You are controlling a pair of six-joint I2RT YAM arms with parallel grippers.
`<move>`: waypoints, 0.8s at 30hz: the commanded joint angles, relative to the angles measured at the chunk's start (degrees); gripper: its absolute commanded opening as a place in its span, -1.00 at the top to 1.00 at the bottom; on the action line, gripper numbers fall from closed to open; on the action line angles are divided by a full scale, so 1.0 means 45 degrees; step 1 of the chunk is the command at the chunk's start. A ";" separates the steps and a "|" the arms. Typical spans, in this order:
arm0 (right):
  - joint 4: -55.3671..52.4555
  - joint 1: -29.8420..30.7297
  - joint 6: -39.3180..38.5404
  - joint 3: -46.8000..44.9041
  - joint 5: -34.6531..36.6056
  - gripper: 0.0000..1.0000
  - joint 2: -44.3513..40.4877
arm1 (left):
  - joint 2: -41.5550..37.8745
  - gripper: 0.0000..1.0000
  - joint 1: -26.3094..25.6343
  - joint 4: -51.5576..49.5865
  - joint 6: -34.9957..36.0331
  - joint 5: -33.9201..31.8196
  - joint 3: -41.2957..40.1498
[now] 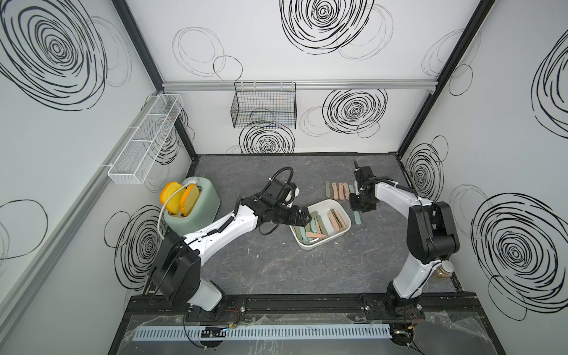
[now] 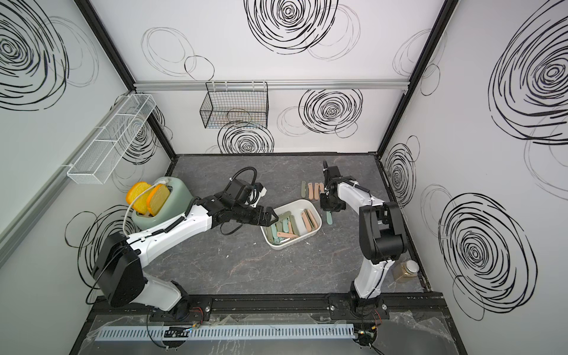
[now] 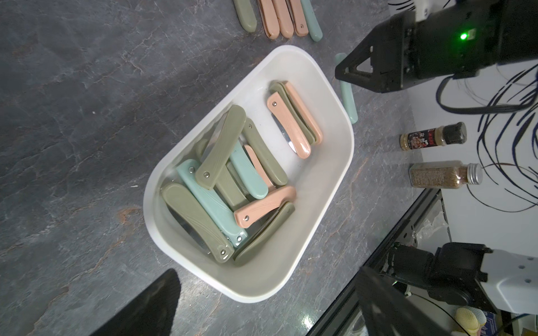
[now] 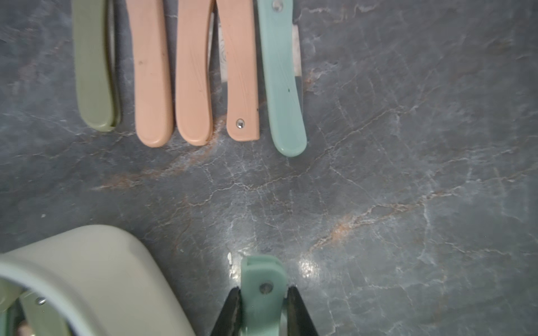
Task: Take the fruit knife out of the storage box
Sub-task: Place the fruit knife at the center of the board.
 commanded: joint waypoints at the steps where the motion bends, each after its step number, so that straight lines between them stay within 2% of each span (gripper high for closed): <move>1: 0.0112 -0.0164 -0.0392 0.0198 0.0414 0.59 0.0502 | 0.0192 -0.96 -0.0046 0.0175 0.0093 0.0027 0.0420; 20: 0.0430 -0.0482 -0.0886 0.0564 0.0466 0.55 0.1739 | 0.0412 -0.96 -0.0026 0.0270 0.0077 -0.0028 0.0230; 21: 0.0412 -0.0481 -0.0872 0.0606 0.0500 0.52 0.1769 | 0.0411 -0.96 -0.0026 0.0272 0.0075 -0.0034 0.0208; 24: 0.0425 -0.0482 -0.0865 0.0620 0.0509 0.18 0.1695 | 0.0300 -0.96 -0.0026 0.0281 0.0039 -0.0072 0.0103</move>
